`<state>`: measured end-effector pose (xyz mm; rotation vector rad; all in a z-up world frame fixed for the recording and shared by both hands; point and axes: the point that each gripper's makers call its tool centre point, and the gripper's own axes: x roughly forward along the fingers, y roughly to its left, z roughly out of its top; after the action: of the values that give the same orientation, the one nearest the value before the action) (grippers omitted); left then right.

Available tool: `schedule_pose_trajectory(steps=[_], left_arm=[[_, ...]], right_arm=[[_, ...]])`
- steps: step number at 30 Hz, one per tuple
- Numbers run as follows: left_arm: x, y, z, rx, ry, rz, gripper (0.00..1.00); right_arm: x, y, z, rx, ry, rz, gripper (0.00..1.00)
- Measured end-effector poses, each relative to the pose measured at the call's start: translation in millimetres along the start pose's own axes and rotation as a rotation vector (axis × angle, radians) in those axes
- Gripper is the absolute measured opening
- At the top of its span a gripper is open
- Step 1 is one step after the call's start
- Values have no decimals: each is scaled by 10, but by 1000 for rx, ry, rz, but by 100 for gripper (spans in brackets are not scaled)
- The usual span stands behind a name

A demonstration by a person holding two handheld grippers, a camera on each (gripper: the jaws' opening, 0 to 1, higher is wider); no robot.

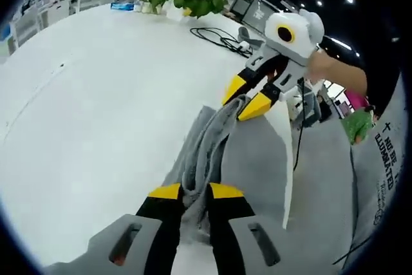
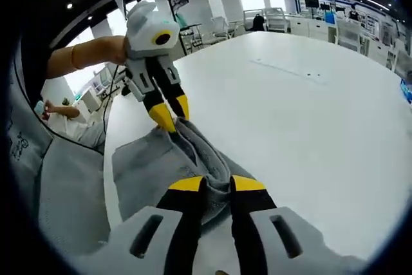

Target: Fold the towel on the table until its edges align and the towel forms a compact rectangular stack.

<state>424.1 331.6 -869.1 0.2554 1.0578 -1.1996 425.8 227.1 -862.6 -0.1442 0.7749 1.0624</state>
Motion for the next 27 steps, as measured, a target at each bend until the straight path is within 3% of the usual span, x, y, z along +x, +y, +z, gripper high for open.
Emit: schedule_pose_trajectory(steps=[2,11,13,16,21,27], left_arm=[[-37,-10,-26,6,-4,11,15],[-205,255,-39,-14,-52,252,15],[-250,273,-62,-4,-54,298,15],[-288,236,-103,-2,-61,317,15],[-326,207,-209,-21,-76,334,17],[-414,167,-329,-35,-88,386,22]], right_arm=[[-4,5,3,5,-1,-3,15],[-96,-44,62,-3,-15,-38,16],[-144,-101,54,-8,-15,-80,20],[-204,-145,4,-33,3,-101,28],[-325,-171,-88,-12,5,-110,29],[-465,-171,-314,-27,60,-149,38]])
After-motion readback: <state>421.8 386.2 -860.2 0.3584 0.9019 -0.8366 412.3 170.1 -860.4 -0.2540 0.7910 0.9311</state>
